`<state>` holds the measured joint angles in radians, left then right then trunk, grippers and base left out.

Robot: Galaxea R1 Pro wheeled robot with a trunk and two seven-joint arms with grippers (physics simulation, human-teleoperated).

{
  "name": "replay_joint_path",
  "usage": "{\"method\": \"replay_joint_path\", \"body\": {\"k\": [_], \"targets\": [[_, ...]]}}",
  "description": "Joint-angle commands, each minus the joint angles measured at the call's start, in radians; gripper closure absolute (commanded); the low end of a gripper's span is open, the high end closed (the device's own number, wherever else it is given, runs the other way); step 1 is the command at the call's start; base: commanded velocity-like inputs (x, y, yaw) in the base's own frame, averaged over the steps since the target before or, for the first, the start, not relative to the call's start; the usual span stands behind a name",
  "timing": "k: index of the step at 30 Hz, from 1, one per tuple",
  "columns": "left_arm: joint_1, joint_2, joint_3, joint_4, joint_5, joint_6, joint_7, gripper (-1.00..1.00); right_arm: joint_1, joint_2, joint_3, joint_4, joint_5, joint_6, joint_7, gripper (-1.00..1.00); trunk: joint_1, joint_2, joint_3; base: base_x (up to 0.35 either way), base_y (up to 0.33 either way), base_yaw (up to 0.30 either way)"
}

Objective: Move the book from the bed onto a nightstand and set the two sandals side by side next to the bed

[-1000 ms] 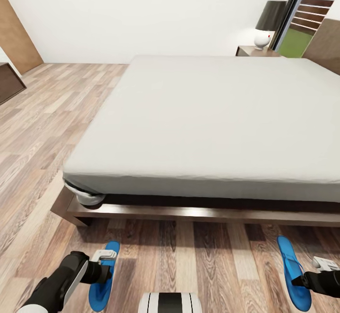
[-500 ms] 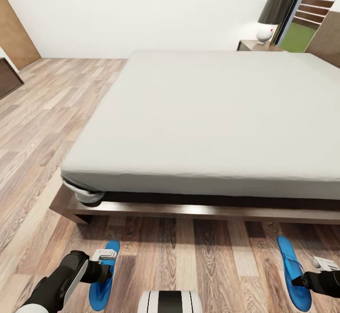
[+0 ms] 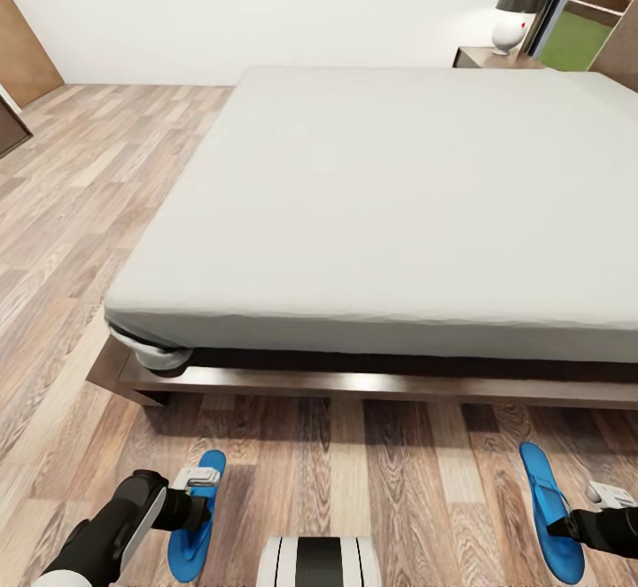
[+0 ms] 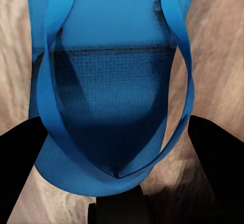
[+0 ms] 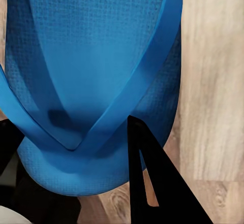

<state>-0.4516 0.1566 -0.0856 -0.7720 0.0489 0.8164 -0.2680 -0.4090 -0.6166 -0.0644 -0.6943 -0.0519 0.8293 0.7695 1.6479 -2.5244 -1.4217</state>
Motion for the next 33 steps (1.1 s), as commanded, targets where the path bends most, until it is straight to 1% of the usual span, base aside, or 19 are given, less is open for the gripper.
{"method": "replay_joint_path", "body": {"k": [1,3,10,12,14,15,17,20,21,26,30,33], "targets": [[-0.001,0.001,-0.003,-0.001,0.005,0.004,0.001,1.00,0.000,0.000,-0.002,-0.001,-0.006,0.008,-0.001,1.00,0.000,-0.001,-0.005,0.000,0.000,0.000],[-0.001,0.000,-0.003,-0.001,0.005,0.004,0.001,1.00,0.000,0.000,-0.002,-0.001,-0.006,0.008,-0.001,1.00,0.001,-0.001,-0.012,0.000,0.000,0.000],[0.000,0.001,-0.003,-0.001,0.005,-0.008,0.001,1.00,0.000,0.000,-0.002,-0.001,-0.006,0.008,-0.001,1.00,0.001,-0.001,-0.012,0.000,0.000,0.000],[0.000,0.001,-0.003,-0.001,0.005,-0.028,0.002,1.00,0.000,0.000,-0.002,-0.001,-0.006,0.008,-0.001,1.00,0.001,-0.001,-0.012,0.000,0.000,0.000],[0.000,0.001,-0.002,-0.001,0.005,-0.062,0.004,1.00,0.000,0.000,-0.002,-0.001,-0.006,0.008,-0.001,1.00,0.001,-0.001,-0.012,0.000,0.000,0.000],[0.000,0.001,0.002,-0.001,0.005,-0.077,0.011,1.00,0.000,0.000,-0.002,-0.001,-0.006,0.008,-0.001,1.00,0.001,-0.001,-0.012,0.000,0.000,0.000],[0.000,0.000,0.032,-0.001,0.007,-0.100,0.054,1.00,0.000,0.000,-0.002,-0.001,-0.006,0.008,-0.001,1.00,0.001,-0.001,-0.012,0.000,0.000,0.000],[0.000,-0.001,0.054,-0.001,0.009,-0.106,0.092,1.00,0.000,0.000,-0.002,-0.001,-0.006,0.008,-0.001,1.00,0.001,-0.001,-0.012,0.000,0.000,0.000],[0.000,-0.001,0.056,-0.001,0.009,-0.106,0.096,1.00,0.000,0.000,-0.002,-0.001,-0.006,0.008,-0.001,1.00,0.001,-0.001,-0.012,0.000,0.000,0.000],[0.000,-0.002,0.058,0.000,0.011,-0.106,0.101,1.00,0.000,0.000,0.000,-0.001,-0.006,0.008,-0.001,1.00,0.001,-0.001,-0.012,0.012,0.003,0.000],[-0.001,-0.003,0.056,0.000,0.011,-0.106,0.102,1.00,0.000,0.000,0.000,-0.001,-0.006,0.008,-0.001,1.00,0.001,-0.001,-0.012,0.199,0.048,0.000],[0.000,-0.003,0.055,0.000,0.011,-0.106,0.102,1.00,0.000,0.000,0.000,-0.001,-0.006,0.008,-0.001,1.00,0.001,-0.001,-0.012,0.049,0.012,0.000]]}}
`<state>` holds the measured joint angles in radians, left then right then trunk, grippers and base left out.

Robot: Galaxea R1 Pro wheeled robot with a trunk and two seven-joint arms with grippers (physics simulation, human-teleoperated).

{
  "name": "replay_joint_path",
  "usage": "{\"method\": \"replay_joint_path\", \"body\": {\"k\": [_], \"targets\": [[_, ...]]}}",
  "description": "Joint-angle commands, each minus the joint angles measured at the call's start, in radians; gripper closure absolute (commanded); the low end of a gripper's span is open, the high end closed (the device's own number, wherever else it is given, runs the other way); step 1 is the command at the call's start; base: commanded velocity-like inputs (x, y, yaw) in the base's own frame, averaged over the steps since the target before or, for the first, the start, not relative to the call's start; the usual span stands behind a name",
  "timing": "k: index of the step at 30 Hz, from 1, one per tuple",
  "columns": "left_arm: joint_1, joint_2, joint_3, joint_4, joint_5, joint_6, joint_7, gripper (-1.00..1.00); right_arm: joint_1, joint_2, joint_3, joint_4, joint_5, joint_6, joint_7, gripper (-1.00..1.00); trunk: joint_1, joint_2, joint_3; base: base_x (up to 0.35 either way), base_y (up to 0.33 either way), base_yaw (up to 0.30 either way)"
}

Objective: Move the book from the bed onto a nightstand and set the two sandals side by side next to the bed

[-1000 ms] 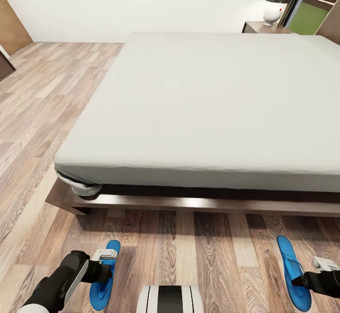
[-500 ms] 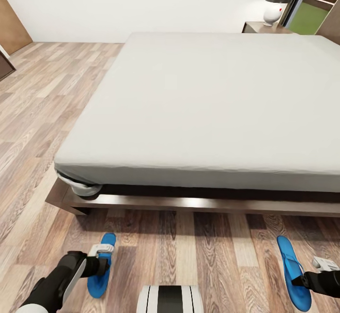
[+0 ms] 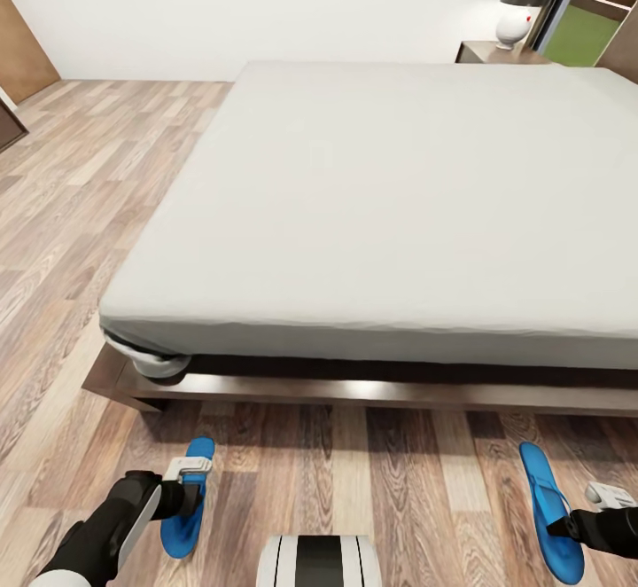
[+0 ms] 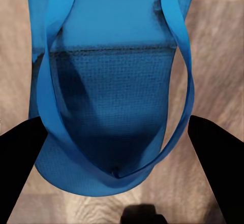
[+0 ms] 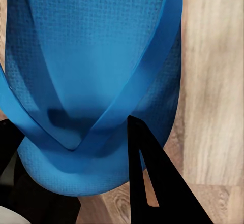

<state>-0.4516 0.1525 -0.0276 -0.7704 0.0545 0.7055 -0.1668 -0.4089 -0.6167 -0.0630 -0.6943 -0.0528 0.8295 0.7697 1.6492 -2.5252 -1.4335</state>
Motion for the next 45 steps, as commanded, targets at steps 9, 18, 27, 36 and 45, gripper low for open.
{"method": "replay_joint_path", "body": {"k": [9,18,27,36,45], "targets": [[0.000,0.001,-0.003,-0.001,0.006,0.005,0.000,1.00,0.000,0.000,-0.001,-0.001,-0.006,0.008,-0.001,1.00,0.000,0.000,-0.001,0.005,0.001,0.000],[0.000,0.001,-0.003,-0.001,0.007,0.005,0.000,1.00,0.000,0.000,-0.001,-0.001,-0.006,0.008,-0.001,1.00,0.004,-0.002,-0.035,0.000,0.000,0.000],[0.000,0.001,-0.003,-0.001,0.007,0.003,0.000,1.00,0.000,0.000,0.000,-0.001,-0.006,0.008,-0.001,1.00,0.008,-0.004,-0.070,0.000,0.000,0.000],[0.000,0.001,-0.003,-0.001,0.007,0.003,0.000,1.00,0.000,0.000,0.000,-0.001,-0.006,0.008,-0.001,1.00,0.009,-0.005,-0.082,0.000,0.000,0.000],[0.000,0.001,-0.003,-0.001,0.007,0.003,0.000,1.00,0.000,0.000,0.000,-0.001,-0.006,0.008,-0.001,1.00,0.012,-0.007,-0.109,0.000,0.000,0.000]]}}
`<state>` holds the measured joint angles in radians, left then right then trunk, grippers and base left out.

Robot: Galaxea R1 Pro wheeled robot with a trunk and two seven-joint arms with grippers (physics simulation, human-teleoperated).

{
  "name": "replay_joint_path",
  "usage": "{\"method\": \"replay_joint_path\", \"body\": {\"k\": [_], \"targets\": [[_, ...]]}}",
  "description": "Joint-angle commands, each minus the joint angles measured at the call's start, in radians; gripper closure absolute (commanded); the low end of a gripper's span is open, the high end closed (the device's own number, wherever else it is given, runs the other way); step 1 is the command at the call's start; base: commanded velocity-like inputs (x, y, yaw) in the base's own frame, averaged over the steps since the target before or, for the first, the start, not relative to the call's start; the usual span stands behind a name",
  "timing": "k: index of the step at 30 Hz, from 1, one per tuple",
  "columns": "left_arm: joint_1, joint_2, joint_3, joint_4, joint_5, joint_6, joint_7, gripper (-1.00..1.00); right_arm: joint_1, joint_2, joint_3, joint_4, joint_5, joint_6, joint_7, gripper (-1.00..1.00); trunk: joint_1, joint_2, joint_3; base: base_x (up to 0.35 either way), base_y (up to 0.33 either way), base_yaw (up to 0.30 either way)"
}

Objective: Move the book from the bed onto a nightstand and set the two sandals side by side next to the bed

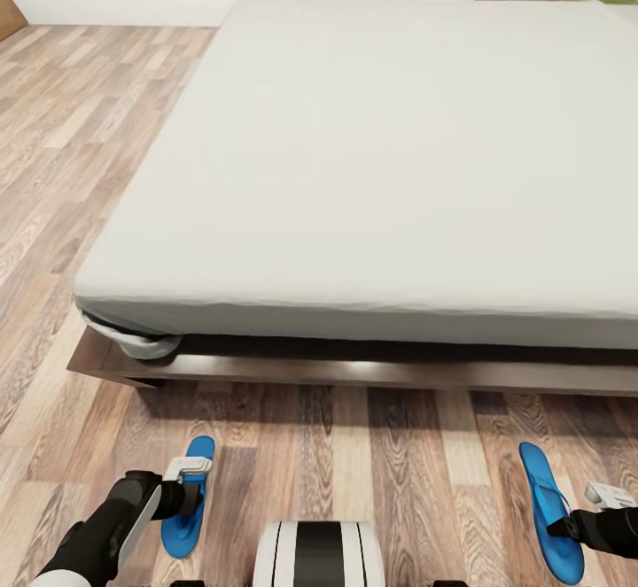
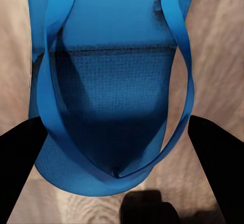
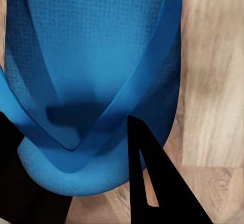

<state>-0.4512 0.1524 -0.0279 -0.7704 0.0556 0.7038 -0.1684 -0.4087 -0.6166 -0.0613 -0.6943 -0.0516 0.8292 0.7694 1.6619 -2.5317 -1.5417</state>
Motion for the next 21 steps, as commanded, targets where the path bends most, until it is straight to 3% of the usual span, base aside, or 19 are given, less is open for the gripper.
{"method": "replay_joint_path", "body": {"k": [1,21], "targets": [[0.000,0.001,-0.003,-0.002,0.006,0.005,0.001,1.00,0.000,0.000,-0.002,-0.001,-0.007,0.008,-0.001,1.00,0.000,-0.001,-0.005,0.000,0.000,0.000],[-0.001,0.001,-0.003,-0.003,0.006,0.006,0.001,1.00,0.000,0.000,-0.002,-0.001,-0.007,0.008,-0.001,1.00,0.001,-0.001,-0.008,0.000,0.000,0.000]]}}
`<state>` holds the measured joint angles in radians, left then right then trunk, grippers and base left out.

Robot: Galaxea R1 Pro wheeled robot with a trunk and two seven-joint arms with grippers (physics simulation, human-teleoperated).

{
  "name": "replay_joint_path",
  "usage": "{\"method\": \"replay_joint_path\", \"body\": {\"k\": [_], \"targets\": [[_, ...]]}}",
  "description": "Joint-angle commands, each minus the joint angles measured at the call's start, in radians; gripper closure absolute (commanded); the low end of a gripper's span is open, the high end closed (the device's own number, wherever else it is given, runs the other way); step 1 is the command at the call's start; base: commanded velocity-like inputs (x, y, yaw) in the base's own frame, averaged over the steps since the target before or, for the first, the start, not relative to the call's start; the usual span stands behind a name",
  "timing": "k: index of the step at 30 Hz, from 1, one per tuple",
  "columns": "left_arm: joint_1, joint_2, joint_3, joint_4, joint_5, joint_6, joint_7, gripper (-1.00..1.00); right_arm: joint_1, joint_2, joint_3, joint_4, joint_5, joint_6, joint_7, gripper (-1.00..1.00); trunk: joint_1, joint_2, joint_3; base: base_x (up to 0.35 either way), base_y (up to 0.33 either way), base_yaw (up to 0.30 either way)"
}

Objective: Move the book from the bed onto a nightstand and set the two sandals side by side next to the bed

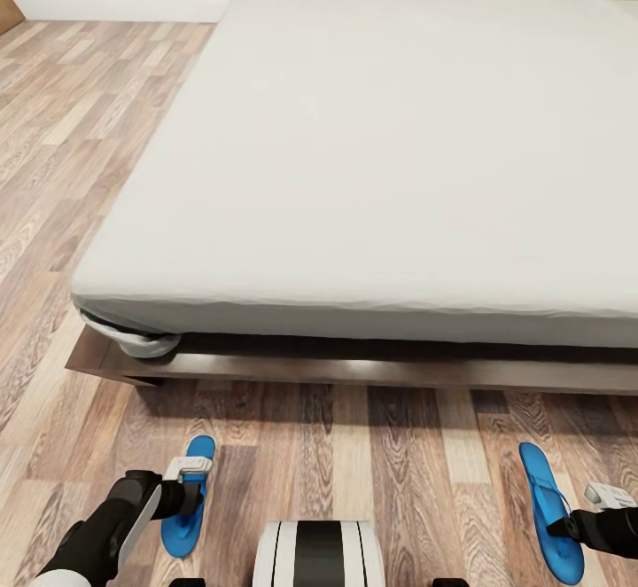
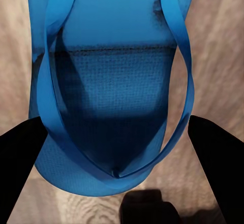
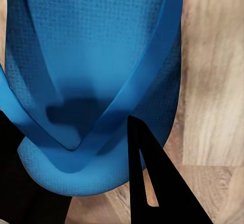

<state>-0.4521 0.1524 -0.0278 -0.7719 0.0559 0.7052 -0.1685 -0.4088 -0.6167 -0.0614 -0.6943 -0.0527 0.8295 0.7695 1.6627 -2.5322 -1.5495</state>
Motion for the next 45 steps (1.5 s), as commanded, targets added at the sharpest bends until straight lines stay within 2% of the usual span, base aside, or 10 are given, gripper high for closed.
{"method": "replay_joint_path", "body": {"k": [1,11,16,18,45], "targets": [[0.000,0.001,-0.003,-0.001,0.005,0.005,0.001,1.00,0.000,0.000,-0.001,-0.001,-0.006,0.008,-0.001,1.00,0.000,0.000,-0.001,0.000,0.000,0.000],[0.001,0.000,-0.004,-0.002,0.006,0.000,-0.003,1.00,0.000,0.000,-0.001,-0.001,-0.006,0.008,-0.001,1.00,0.000,0.000,-0.001,0.000,0.000,0.000],[0.000,-0.004,-0.005,-0.001,0.006,-0.081,-0.004,1.00,0.000,0.000,-0.001,-0.001,-0.006,0.008,-0.001,1.00,0.000,0.000,-0.001,0.000,0.000,0.000],[0.001,-0.005,-0.005,0.000,0.006,-0.091,-0.004,1.00,0.000,0.000,-0.001,-0.001,-0.006,0.008,-0.001,1.00,0.000,0.000,-0.001,0.000,0.000,0.000],[0.000,-0.005,-0.005,0.001,0.005,-0.094,-0.002,1.00,0.000,0.000,0.000,-0.001,-0.006,0.008,-0.001,1.00,0.000,0.000,-0.001,0.033,0.014,0.000]]}}
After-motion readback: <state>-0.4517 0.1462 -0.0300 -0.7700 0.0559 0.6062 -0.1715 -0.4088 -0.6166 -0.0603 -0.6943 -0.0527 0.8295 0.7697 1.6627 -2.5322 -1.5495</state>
